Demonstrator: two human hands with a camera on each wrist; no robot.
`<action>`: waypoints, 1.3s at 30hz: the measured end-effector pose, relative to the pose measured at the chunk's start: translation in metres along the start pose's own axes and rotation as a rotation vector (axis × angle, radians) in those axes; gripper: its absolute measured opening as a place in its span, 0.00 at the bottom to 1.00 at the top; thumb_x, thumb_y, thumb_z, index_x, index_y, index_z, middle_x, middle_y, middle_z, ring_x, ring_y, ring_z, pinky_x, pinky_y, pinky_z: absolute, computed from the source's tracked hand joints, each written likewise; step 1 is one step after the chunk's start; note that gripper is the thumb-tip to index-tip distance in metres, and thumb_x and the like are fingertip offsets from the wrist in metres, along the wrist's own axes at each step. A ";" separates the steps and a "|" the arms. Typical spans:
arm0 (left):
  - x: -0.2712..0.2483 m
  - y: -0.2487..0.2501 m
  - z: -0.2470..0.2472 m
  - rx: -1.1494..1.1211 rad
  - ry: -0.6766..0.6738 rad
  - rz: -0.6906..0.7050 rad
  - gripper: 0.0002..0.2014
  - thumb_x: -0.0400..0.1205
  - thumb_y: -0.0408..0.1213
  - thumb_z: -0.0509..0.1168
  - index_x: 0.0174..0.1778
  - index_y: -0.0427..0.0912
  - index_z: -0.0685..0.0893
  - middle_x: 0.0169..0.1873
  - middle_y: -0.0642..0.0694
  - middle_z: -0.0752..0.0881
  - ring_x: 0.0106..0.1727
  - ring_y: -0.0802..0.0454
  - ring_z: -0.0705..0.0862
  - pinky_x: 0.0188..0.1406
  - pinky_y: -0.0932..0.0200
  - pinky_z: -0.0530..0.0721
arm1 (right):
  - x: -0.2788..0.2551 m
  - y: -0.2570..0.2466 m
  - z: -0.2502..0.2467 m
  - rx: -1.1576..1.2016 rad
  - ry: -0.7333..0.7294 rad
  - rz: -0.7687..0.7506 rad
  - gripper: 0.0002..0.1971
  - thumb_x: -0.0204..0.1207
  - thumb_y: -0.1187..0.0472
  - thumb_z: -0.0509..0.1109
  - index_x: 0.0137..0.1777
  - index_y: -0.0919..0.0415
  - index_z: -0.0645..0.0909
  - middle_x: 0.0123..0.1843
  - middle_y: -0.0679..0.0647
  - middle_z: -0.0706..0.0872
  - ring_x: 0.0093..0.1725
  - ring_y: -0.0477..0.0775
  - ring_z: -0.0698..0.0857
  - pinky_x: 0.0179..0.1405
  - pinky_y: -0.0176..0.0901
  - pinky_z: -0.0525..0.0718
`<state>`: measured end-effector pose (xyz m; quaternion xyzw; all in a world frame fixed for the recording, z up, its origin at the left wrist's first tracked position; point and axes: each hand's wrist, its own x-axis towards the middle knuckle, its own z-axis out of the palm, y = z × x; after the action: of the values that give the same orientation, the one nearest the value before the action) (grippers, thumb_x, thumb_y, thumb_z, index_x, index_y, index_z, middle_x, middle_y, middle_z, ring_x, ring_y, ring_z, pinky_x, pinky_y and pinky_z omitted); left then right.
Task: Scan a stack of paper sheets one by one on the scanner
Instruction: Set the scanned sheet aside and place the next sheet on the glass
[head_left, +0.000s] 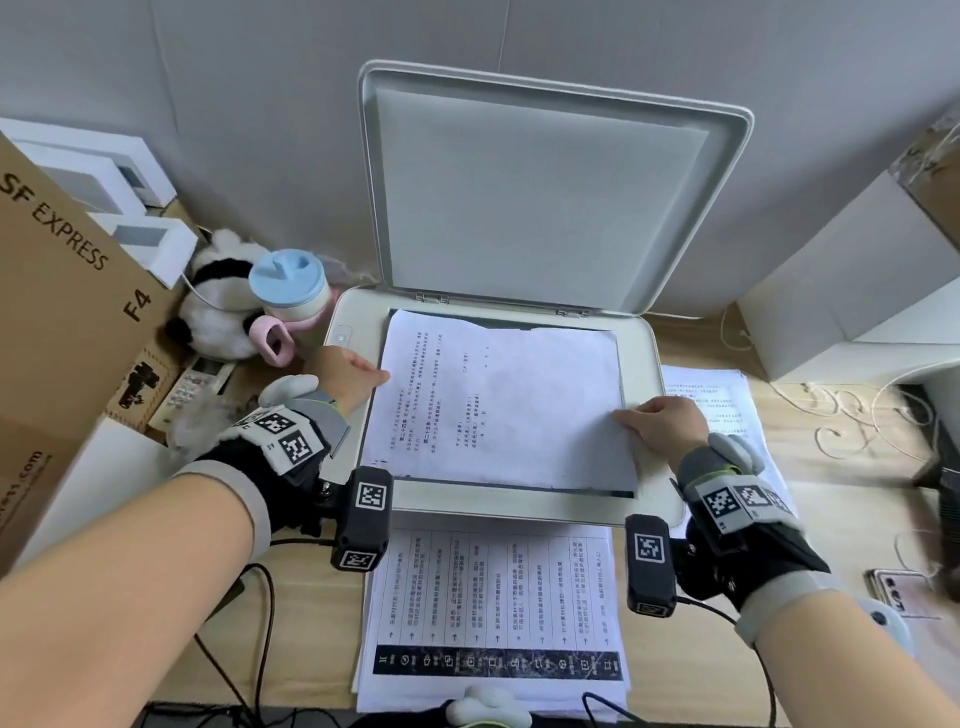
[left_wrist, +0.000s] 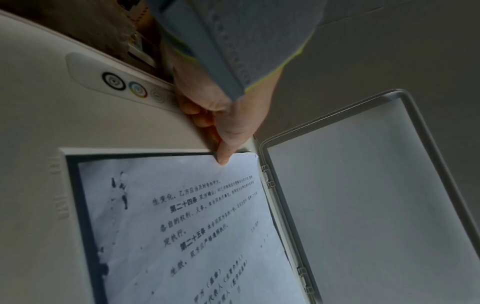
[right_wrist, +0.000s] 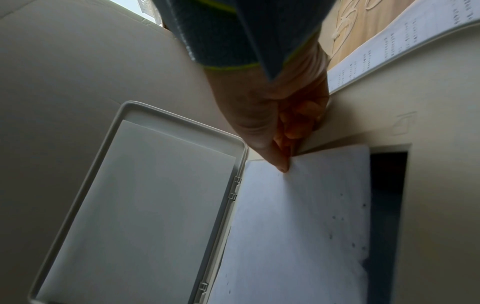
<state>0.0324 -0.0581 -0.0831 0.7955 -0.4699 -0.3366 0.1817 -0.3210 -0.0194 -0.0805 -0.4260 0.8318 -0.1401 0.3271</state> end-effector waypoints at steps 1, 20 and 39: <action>0.000 0.000 0.001 -0.007 0.015 0.006 0.09 0.73 0.38 0.75 0.32 0.43 0.81 0.42 0.41 0.88 0.43 0.45 0.82 0.45 0.58 0.76 | 0.000 -0.001 -0.001 0.012 -0.005 0.005 0.15 0.69 0.52 0.76 0.27 0.55 0.75 0.29 0.49 0.78 0.35 0.54 0.77 0.27 0.38 0.68; 0.015 0.074 -0.050 -0.895 -0.087 -0.044 0.19 0.88 0.50 0.45 0.48 0.44 0.77 0.32 0.46 0.81 0.21 0.56 0.75 0.25 0.63 0.69 | 0.046 -0.104 -0.092 1.137 -0.107 -0.017 0.15 0.85 0.47 0.50 0.45 0.53 0.74 0.41 0.54 0.80 0.38 0.50 0.76 0.39 0.39 0.74; -0.032 -0.019 -0.034 -0.553 -0.241 -0.080 0.08 0.80 0.25 0.65 0.37 0.40 0.80 0.33 0.45 0.83 0.33 0.54 0.82 0.36 0.63 0.82 | -0.019 0.021 -0.044 0.669 -0.279 0.037 0.10 0.83 0.60 0.58 0.49 0.60 0.81 0.45 0.52 0.86 0.38 0.51 0.81 0.38 0.40 0.76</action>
<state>0.0580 -0.0216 -0.0588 0.6882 -0.3470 -0.5505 0.3208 -0.3552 0.0058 -0.0501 -0.2954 0.6948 -0.3390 0.5613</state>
